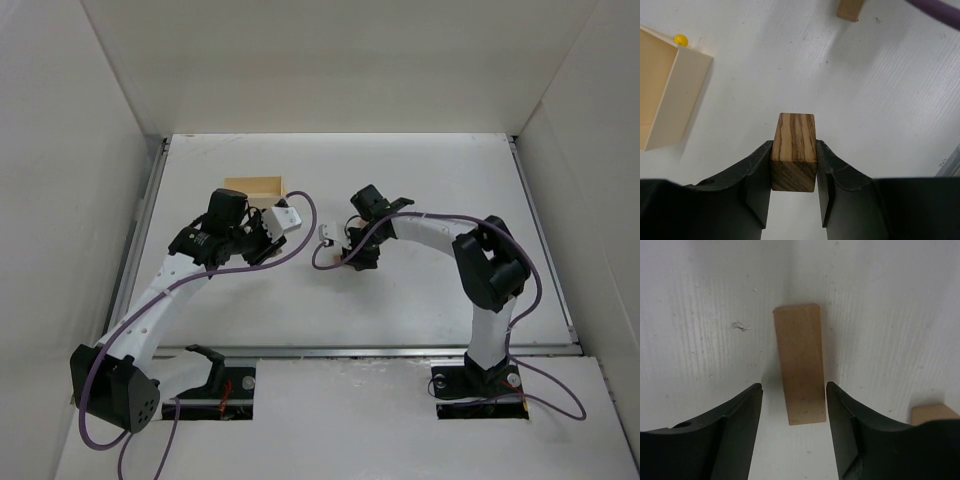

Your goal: Build the wood block tower

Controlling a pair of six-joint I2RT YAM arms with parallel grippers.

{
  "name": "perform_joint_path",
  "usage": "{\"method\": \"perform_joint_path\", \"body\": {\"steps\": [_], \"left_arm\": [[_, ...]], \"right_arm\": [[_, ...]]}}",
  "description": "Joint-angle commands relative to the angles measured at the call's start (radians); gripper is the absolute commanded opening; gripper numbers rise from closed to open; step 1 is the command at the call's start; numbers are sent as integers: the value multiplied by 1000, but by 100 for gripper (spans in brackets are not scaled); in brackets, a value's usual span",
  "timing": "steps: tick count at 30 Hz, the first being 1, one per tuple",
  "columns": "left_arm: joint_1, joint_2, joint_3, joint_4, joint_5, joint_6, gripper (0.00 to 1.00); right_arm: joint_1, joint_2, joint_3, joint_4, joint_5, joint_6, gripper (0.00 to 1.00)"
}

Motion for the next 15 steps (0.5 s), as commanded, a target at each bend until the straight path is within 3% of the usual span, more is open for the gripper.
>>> {"method": "perform_joint_path", "body": {"steps": [1, 5, 8, 15], "left_arm": [[4, -11, 5, 33, 20, -11, 0], [4, -11, 14, 33, 29, -11, 0], [4, -11, 14, 33, 29, -11, 0], [4, -11, 14, 33, 29, -11, 0]], "right_arm": [[15, 16, 53, 46, 81, 102, 59], [26, 28, 53, 67, 102, 142, 55], [26, 37, 53, 95, 111, 198, 42], [26, 37, 30, 104, 112, 234, 39]]}}
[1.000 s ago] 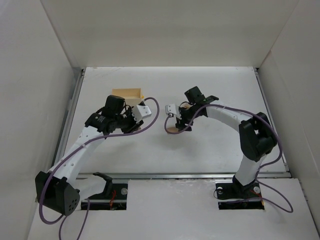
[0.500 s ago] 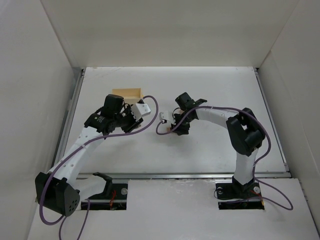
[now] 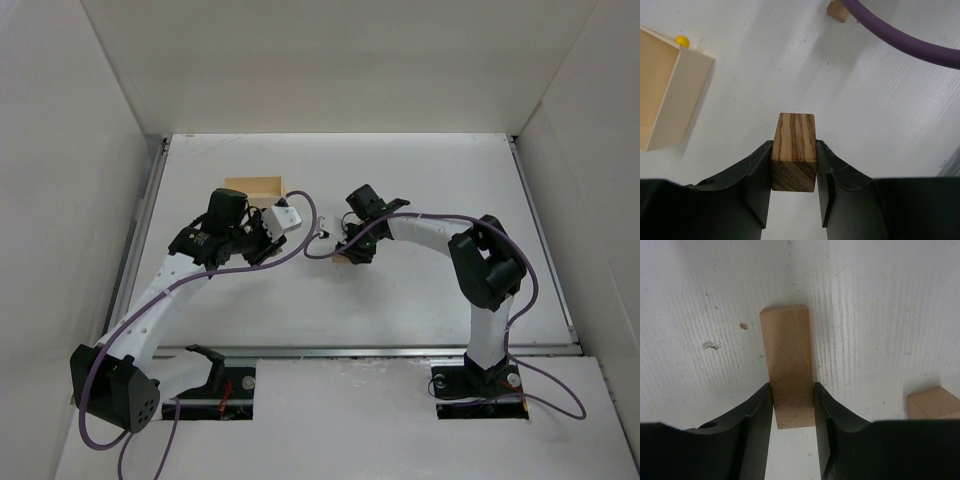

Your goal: Build the wood block tower

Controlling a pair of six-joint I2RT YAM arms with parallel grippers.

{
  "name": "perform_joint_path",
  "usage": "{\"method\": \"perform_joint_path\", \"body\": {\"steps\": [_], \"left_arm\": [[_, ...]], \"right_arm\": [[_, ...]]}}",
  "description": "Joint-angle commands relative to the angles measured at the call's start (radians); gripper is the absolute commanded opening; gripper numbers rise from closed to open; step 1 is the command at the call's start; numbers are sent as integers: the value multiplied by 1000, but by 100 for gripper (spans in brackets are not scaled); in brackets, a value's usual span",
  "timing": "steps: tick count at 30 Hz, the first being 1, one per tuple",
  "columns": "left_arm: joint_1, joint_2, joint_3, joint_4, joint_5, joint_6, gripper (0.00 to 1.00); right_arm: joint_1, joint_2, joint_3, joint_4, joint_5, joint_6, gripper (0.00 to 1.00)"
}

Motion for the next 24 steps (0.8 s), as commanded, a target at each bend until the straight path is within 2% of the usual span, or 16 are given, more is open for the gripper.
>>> {"method": "perform_joint_path", "body": {"steps": [1, 5, 13, 24], "left_arm": [[4, -12, 14, 24, 27, -9, 0], [4, -12, 14, 24, 27, -9, 0], [4, -2, 14, 24, 36, 0, 0], [4, -2, 14, 24, 36, 0, 0]], "right_arm": [[7, -2, 12, 54, -7, 44, 39], [7, -11, -8, 64, -7, 53, 39], [7, -31, -28, 91, 2, 42, 57], [7, -41, -28, 82, 59, 24, 57]]}}
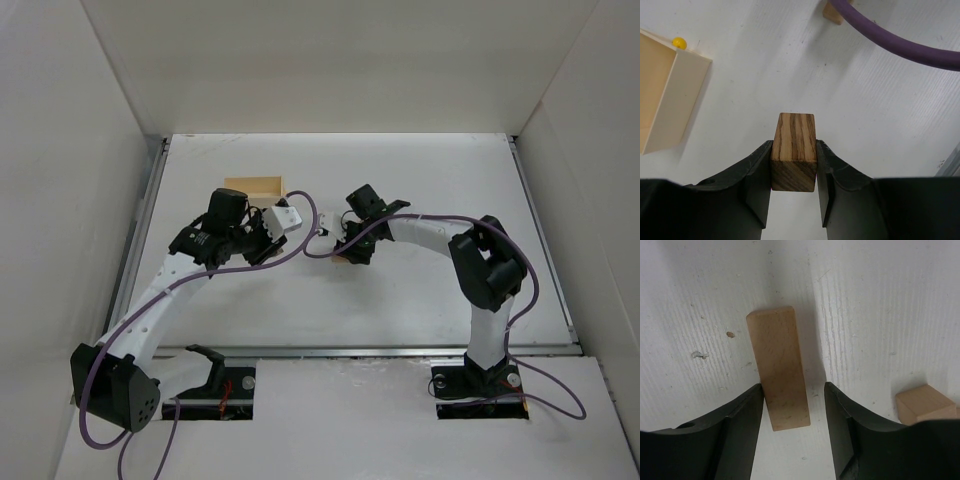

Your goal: Build the wood block tower

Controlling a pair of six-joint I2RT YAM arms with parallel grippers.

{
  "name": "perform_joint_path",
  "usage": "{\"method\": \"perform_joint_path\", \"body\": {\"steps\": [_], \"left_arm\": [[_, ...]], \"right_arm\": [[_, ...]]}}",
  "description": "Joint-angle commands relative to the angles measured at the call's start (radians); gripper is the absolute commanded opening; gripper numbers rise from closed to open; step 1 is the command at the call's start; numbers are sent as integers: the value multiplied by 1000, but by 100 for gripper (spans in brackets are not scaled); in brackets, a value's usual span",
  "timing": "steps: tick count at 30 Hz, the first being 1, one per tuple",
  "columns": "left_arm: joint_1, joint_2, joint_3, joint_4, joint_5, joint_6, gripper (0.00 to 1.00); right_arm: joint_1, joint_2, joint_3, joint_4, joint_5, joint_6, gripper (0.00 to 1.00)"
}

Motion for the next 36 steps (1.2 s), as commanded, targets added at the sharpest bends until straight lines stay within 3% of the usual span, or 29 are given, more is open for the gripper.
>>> {"method": "perform_joint_path", "body": {"steps": [1, 15, 19, 24, 30, 34, 36], "left_arm": [[4, -6, 14, 24, 25, 10, 0], [4, 14, 14, 35, 16, 10, 0], [-7, 90, 70, 35, 4, 33, 0], [-109, 262, 242, -59, -50, 76, 0], [-247, 586, 553, -206, -100, 65, 0], [-315, 693, 646, -235, -125, 79, 0], [-329, 722, 676, -245, -125, 88, 0]], "right_arm": [[6, -35, -10, 18, 47, -9, 57], [6, -93, -1, 9, -14, 0, 57], [-6, -246, -60, 77, -50, 60, 57], [-98, -444, -163, 182, -50, 251, 57], [-213, -649, -287, 354, 154, 535, 59], [-256, -753, -352, 438, 475, 718, 74], [-282, -819, -384, 461, 561, 772, 83]]}}
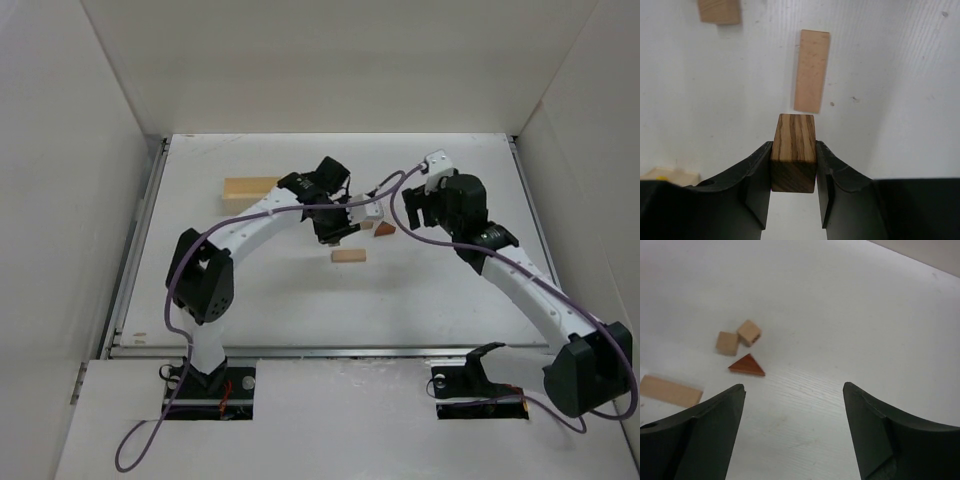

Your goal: Build the wood block tower

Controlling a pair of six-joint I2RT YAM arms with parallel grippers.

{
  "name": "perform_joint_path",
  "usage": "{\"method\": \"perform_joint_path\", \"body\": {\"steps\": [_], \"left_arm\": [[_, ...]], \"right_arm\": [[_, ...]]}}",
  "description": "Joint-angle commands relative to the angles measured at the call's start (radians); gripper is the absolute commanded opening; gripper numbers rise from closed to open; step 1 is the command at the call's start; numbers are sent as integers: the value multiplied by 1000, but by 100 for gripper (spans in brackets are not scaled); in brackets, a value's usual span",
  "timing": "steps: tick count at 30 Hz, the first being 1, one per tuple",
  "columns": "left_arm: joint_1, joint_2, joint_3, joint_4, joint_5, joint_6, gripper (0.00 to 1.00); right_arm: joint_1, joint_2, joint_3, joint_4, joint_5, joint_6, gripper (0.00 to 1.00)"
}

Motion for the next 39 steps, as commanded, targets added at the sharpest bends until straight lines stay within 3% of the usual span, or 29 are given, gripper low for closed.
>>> {"method": "perform_joint_path", "body": {"steps": [1, 6, 12, 25, 39], "left_arm": [[-26, 32, 69, -91, -20, 30, 0], [-37, 95, 138, -119, -31, 32, 0], [-37, 106, 158, -110, -5, 23, 0], [-92, 187, 210, -185, -84, 73, 0], [-102, 197, 140, -88, -95, 0, 0]], "right_arm": [[-35, -106, -35, 135, 257, 201, 85], [-72, -215, -84, 150, 424, 235, 95], [-81, -267, -145, 150, 489, 218, 98], [-90, -285, -154, 201, 460, 219, 98], [-90, -285, -173, 210, 459, 209, 98]]}}
